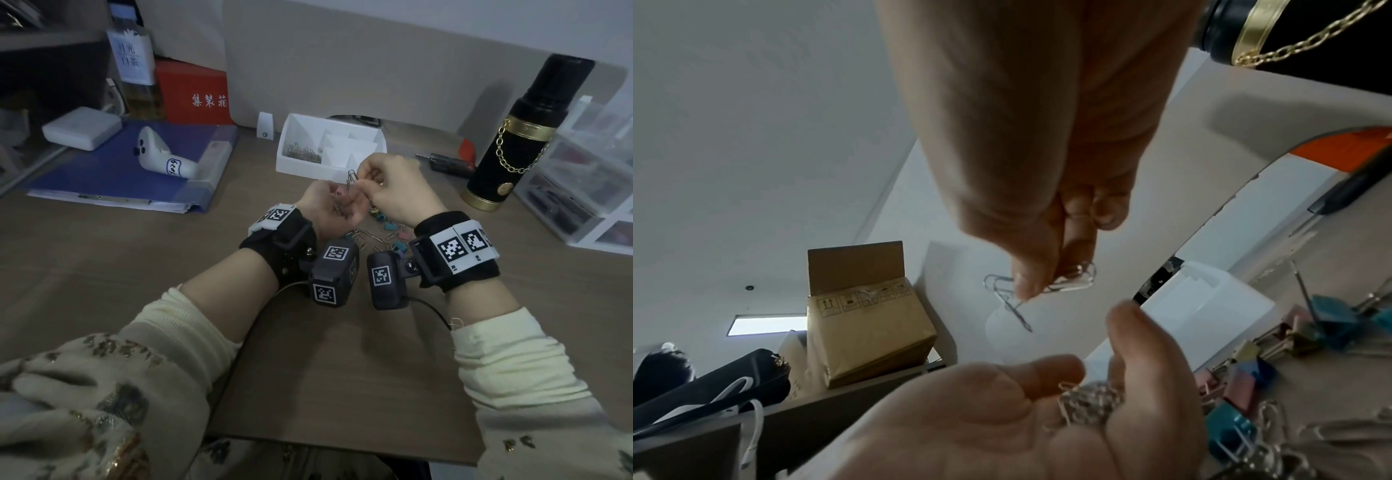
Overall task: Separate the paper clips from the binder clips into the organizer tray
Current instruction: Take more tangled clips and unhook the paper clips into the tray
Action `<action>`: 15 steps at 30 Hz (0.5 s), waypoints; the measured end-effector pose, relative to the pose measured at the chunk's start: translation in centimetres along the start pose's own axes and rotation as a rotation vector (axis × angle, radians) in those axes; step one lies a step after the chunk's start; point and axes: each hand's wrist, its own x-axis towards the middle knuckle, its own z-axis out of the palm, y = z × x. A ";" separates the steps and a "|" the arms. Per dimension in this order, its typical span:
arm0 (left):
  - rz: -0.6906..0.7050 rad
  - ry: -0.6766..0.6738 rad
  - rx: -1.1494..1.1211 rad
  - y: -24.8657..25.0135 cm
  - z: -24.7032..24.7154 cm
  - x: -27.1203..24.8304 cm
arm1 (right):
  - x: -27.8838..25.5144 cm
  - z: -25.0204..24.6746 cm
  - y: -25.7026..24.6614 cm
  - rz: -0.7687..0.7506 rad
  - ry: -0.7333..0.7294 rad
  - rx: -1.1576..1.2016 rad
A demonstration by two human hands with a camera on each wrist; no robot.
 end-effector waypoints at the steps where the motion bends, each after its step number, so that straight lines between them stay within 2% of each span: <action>1: -0.008 -0.023 -0.005 -0.1 0.1 -0.2 | -0.1 0.0 -0.1 -0.001 0.010 0.022; 7: -0.020 -0.087 -0.026 -0.1 0.9 -0.8 | -0.4 -0.1 -0.6 -0.015 0.040 0.081; 12: -0.029 -0.067 -0.037 0.0 0.9 -1.1 | -0.4 -0.5 -0.6 -0.023 0.164 0.112; 13: -0.040 -0.065 -0.022 0.1 0.7 -1.1 | -0.4 -0.7 -0.4 -0.012 0.159 0.091; 15: -0.030 -0.056 0.045 0.3 0.3 -1.0 | -0.4 -1.0 0.3 0.069 0.042 0.012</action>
